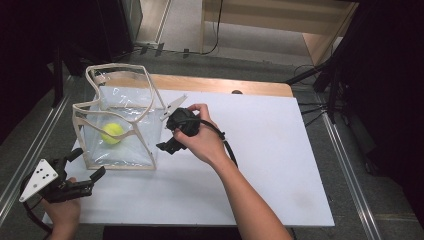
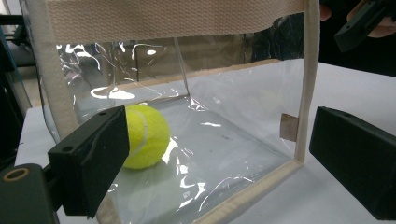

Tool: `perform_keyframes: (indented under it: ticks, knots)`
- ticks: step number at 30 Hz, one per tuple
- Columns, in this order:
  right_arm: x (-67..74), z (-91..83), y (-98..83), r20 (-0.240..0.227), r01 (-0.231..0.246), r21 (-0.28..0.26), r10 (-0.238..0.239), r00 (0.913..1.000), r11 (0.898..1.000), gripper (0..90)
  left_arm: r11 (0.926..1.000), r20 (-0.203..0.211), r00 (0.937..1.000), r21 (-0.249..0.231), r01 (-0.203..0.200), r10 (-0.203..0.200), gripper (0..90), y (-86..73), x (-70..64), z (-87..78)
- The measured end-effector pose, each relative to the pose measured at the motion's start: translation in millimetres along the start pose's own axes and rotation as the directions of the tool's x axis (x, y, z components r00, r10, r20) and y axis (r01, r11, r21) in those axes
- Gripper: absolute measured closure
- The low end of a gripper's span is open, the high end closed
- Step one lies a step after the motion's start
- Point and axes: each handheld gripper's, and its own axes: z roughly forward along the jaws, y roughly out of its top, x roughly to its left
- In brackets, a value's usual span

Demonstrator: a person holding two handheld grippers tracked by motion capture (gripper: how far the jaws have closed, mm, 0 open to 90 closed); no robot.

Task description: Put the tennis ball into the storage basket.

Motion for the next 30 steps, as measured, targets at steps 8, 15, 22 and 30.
perform_keyframes:
  ticks: [8,15,22,30]
  knots:
    - [3.2,1.7,-18.6,0.008,-0.009,-0.05,0.01,0.9999,0.999,10.3,1.0,-0.002,1.0,0.005,-0.004,0.004,5.3,0.0,-0.3,0.2]
    - [6.8,3.2,-35.6,0.011,-0.026,-0.081,0.027,0.9996,0.996,10.3,1.0,-0.003,1.0,0.001,0.004,-0.004,5.4,0.0,0.8,-0.2]
    - [10.0,3.5,-55.4,0.017,-0.047,-0.123,0.05,0.9986,0.991,10.3,1.0,-0.002,1.0,0.002,0.0,0.0,5.4,0.0,0.3,0.0]
    - [10.6,-0.6,-79.6,0.029,-0.08,-0.151,0.086,0.9959,0.985,10.3,1.0,-0.005,1.0,0.0,0.0,0.0,5.4,0.1,0.4,-0.6]
